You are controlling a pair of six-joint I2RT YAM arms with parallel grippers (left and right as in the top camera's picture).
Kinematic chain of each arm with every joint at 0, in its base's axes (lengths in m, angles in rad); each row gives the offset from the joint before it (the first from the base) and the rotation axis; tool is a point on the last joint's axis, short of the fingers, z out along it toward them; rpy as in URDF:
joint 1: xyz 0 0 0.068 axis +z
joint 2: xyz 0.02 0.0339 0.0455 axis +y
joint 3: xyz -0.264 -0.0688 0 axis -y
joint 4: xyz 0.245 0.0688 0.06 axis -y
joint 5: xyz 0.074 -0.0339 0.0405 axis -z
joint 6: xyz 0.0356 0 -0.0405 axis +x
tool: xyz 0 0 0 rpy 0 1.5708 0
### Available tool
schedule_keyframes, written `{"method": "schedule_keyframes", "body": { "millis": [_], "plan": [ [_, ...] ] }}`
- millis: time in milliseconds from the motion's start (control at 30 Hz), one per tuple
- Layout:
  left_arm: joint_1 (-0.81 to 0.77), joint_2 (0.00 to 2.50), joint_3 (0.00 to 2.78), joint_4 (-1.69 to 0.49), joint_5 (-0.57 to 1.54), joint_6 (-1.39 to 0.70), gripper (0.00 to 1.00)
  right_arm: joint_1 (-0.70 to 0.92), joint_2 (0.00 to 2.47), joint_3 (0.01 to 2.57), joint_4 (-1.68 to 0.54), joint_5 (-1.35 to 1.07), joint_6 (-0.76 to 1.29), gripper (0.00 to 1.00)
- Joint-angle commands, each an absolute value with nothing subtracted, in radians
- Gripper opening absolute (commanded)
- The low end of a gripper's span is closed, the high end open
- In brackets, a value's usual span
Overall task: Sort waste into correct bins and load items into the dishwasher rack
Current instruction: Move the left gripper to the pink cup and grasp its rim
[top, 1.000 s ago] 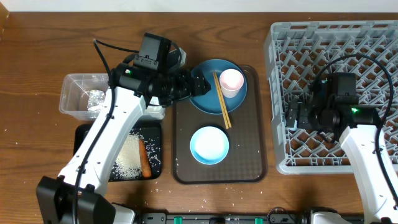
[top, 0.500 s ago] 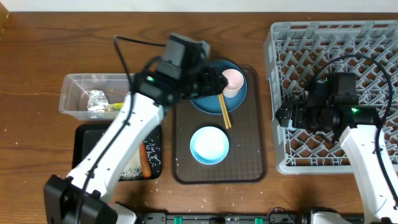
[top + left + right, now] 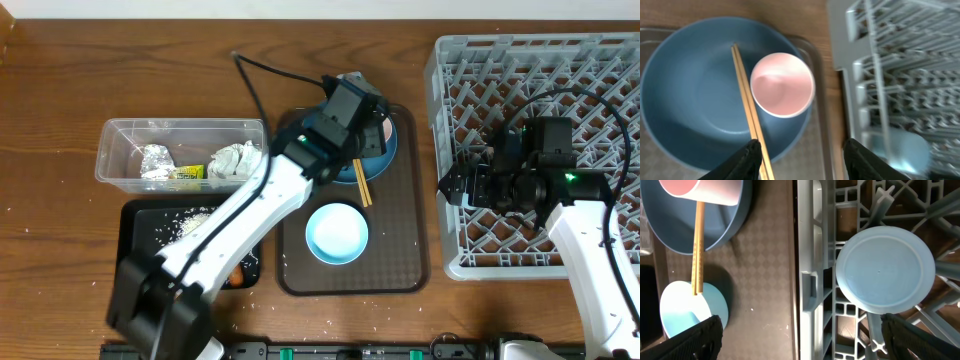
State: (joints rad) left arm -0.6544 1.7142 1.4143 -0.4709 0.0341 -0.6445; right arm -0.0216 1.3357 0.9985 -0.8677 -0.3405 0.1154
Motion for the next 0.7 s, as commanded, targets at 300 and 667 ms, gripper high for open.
{"method": "schedule_keyframes", "body": {
  "millis": [300, 667],
  "plan": [
    [-0.64, 1.897, 1.417, -0.364, -0.013, -0.668, 0.56, -0.019, 1.344, 1.011, -0.869, -0.352, 0.127, 0.99],
    [-0.579, 1.955, 1.417, -0.352, -0.012, -0.675, 0.56, -0.019, 1.344, 1.011, -0.871, -0.352, 0.127, 0.99]
  ]
}}
